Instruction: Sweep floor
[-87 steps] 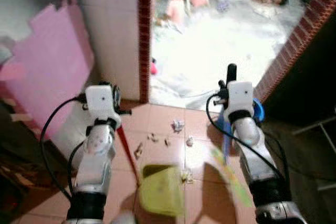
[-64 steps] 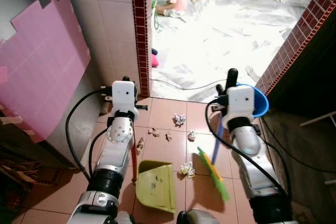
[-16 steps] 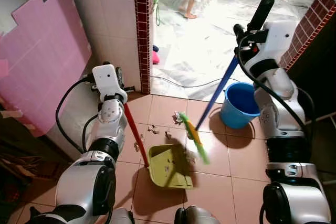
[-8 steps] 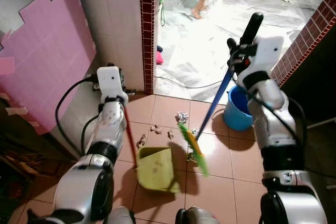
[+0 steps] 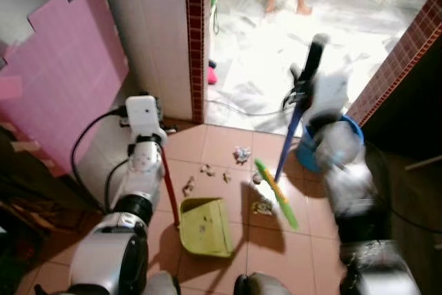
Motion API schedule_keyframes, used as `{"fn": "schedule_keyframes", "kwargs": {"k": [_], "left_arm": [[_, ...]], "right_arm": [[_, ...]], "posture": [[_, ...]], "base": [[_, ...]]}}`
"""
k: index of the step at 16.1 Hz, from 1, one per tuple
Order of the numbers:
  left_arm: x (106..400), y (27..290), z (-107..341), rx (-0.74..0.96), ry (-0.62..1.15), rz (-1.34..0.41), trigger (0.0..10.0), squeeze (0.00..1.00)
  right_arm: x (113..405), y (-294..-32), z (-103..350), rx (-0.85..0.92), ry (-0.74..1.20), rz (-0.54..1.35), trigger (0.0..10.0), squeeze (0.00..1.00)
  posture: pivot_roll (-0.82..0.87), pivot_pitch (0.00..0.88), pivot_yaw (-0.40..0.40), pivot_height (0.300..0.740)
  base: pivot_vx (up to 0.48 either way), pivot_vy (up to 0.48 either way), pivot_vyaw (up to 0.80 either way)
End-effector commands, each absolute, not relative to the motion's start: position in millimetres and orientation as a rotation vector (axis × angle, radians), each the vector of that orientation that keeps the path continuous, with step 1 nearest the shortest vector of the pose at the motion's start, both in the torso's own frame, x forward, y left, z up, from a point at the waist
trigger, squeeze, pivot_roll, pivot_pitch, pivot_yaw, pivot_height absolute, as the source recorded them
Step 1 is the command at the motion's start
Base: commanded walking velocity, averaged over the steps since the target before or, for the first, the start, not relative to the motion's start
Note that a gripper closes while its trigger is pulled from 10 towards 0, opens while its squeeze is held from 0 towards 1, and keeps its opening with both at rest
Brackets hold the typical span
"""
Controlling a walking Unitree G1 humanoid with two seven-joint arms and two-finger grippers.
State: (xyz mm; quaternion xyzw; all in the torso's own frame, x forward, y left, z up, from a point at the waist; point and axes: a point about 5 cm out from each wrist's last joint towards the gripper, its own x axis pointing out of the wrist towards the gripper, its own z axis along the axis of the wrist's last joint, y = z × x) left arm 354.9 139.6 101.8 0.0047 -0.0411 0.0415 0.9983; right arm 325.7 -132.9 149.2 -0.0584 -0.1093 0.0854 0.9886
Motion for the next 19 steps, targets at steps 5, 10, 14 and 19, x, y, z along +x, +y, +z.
{"fn": "schedule_keyframes", "kwargs": {"k": [5, 10, 14, 19], "left_arm": [[357.1, 125.8, 105.7, 0.071, -0.095, 0.061, 10.0, 0.00], [358.3, 119.3, 106.9, 0.022, -0.088, 0.073, 10.0, 0.00], [360.2, 121.9, 106.9, 0.003, -0.072, 0.105, 10.0, 0.00], [363.4, 119.8, 109.9, -0.033, -0.063, 0.114, 10.0, 0.00]], "right_arm": [[321.1, -91.8, 133.0, 0.034, -0.109, 0.313, 10.0, 0.00], [324.7, -88.0, 159.9, 0.318, -0.101, 0.348, 10.0, 0.00], [334.5, -93.3, 198.1, 0.410, -0.127, 0.395, 10.0, 0.00], [346.2, -113.9, 252.7, 0.347, -0.281, 0.462, 10.0, 0.00]], "posture": [[-0.07, 0.106, 0.016, 0.740], [-0.10, 0.070, 0.003, 0.740], [-0.13, 0.030, -0.006, 0.740], [-0.16, 0.000, -0.009, 0.740]], "base": [[0.000, 0.000, 0.00], [0.000, 0.000, 0.00], [0.000, 0.000, 0.00], [0.000, 0.000, 0.00]]}}
